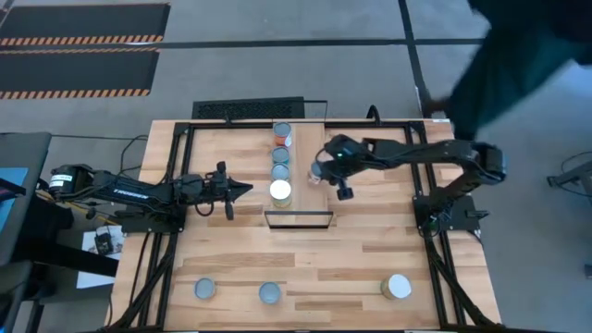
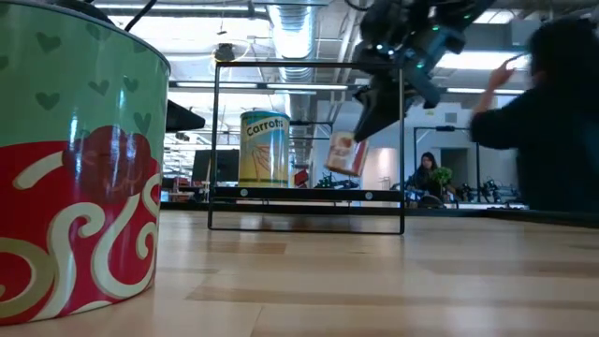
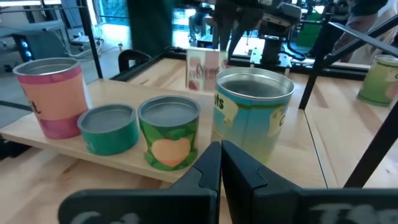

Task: Pick and place cans onto a shelf
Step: Put the medium canned diced tomatoes on the shelf aligned with the medium canned peaches

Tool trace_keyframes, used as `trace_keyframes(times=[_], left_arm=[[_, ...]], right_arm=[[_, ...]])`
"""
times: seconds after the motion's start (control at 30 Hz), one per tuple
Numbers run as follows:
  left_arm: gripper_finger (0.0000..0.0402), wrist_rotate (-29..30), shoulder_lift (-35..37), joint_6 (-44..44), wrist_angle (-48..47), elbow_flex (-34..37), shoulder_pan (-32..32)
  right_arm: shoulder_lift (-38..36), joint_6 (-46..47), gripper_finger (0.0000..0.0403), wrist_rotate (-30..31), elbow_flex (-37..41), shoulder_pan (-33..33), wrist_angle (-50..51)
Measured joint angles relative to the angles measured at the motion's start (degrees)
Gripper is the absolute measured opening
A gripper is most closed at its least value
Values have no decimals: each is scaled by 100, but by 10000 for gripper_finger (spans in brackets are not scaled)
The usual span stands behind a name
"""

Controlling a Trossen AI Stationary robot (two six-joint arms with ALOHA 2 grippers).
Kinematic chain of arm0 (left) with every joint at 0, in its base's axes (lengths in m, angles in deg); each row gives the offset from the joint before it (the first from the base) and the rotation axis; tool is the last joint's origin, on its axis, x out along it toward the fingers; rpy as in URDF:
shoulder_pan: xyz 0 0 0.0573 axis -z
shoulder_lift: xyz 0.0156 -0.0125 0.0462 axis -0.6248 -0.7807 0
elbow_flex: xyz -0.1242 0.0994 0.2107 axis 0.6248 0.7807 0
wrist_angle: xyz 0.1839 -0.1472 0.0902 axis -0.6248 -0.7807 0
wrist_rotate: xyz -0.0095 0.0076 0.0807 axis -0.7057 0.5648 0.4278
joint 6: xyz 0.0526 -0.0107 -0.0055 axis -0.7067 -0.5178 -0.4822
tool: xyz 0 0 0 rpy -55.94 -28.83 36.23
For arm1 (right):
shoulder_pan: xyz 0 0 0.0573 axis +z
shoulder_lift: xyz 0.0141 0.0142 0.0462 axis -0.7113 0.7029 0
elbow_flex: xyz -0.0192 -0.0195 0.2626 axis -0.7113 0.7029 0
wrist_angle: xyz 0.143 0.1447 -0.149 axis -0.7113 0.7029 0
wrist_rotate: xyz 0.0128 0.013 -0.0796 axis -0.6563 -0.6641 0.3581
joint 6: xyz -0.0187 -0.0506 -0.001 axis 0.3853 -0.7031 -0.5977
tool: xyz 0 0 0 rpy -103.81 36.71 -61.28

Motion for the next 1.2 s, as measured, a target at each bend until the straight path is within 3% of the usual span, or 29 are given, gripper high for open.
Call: trace_keyframes(times=[0.4,1.2], left_arm=[[0,-31,0,-112,-24,0,0],[0,-60,0,-195,-127,0,0]], right_arm=[[1100,-294,18,-152,-933,22,403],[1179,-423,74,-152,-1051,26,92]])
